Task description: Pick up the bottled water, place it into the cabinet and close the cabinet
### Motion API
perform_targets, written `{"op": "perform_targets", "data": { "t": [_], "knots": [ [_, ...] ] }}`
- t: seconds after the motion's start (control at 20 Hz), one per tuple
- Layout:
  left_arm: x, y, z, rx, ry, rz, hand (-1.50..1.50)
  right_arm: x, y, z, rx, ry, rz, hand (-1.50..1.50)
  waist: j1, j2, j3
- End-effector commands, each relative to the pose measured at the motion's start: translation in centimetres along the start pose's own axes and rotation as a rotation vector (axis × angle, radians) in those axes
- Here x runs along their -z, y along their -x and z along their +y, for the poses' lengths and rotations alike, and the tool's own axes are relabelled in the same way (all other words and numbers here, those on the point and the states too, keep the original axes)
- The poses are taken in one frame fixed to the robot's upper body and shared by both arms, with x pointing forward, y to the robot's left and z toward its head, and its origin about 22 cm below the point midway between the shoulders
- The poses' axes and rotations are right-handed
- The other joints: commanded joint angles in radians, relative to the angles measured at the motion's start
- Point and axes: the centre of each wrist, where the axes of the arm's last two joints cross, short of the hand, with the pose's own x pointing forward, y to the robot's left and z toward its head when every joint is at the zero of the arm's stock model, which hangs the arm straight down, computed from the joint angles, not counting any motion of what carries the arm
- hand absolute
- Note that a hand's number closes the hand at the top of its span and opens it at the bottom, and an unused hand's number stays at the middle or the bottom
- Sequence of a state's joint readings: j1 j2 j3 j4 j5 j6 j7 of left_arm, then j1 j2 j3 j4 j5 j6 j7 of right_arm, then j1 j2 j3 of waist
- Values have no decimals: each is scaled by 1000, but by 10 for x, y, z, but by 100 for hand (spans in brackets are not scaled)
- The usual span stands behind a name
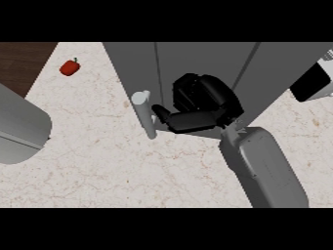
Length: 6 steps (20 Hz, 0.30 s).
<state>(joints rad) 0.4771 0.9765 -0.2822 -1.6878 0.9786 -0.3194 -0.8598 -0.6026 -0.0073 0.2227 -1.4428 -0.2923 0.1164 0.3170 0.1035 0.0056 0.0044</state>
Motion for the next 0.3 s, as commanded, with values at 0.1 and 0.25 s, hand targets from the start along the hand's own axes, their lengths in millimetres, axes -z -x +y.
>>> {"op": "perform_targets", "data": {
  "t": [0.1, 0.25],
  "knots": [
    [-1, -2, 9, -19, 19, -38, -150, 48, -14, -21, -36, 100, -4, 150, -5, 18, -7],
    [9, -2, -3, -41, 21, -45, -150, 53, -14, -21, -29, 88, -7, 150, -13, 19, -5]
  ]
}}
